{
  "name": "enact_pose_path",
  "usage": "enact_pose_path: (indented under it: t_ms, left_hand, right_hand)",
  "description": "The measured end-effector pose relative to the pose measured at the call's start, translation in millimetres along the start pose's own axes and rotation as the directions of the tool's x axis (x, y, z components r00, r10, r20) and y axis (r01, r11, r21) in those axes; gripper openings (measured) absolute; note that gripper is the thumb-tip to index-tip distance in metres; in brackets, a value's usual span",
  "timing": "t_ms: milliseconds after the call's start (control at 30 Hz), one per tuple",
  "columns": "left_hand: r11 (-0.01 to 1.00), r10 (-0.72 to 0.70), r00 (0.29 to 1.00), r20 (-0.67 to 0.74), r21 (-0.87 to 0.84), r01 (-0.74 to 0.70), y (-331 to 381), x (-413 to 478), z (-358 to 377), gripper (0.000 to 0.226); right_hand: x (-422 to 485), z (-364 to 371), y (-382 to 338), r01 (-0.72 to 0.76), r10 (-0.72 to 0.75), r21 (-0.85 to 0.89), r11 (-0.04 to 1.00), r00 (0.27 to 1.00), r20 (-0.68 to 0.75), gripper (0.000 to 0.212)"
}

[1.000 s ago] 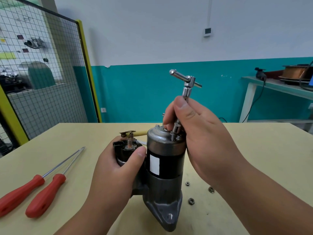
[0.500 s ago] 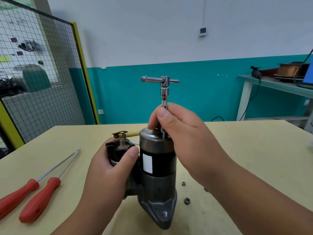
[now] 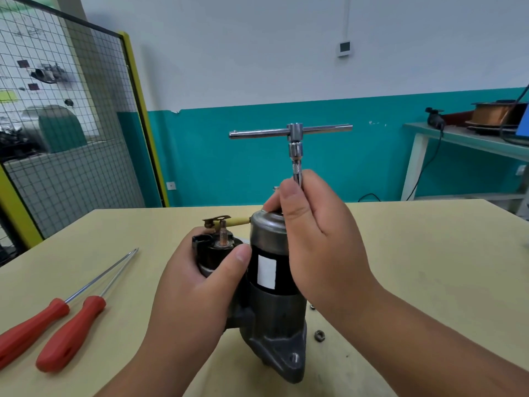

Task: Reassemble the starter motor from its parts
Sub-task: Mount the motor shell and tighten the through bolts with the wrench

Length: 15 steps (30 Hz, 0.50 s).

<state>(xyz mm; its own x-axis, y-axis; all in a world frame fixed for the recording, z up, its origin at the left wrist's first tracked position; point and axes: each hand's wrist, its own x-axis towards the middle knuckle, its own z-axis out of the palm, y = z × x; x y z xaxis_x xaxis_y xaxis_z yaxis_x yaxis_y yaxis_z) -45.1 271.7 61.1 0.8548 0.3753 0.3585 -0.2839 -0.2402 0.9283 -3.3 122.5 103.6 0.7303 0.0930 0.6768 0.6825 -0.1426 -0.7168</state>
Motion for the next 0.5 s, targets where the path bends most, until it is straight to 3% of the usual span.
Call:
enact_pose_path:
  t_ms: [100, 300, 500]
  left_hand:
    - [1.000, 0.008, 1.000, -0.021, 0.015, -0.008, 3.9, -3.0, 3.4, 0.008]
    - [1.000, 0.002, 0.999, -0.046, 0.001, -0.002, 7.7, -8.4, 10.4, 0.016]
    - [1.000, 0.006, 1.000, -0.024, -0.019, -0.006, 9.4, -8.5, 8.7, 0.014]
  right_hand:
    - [-2.0, 2.2, 1.1, 0.020, -0.021, -0.023, 1.000, 0.998, -0.052, 0.037]
    - [-3.5, 5.7, 4.6, 0.022, -0.033, -0.085, 0.996, 0.991, -0.127, 0.037]
    - [1.4, 1.0, 10.2, 0.043, -0.046, -0.035, 0.998, 0.995, -0.094, 0.034]
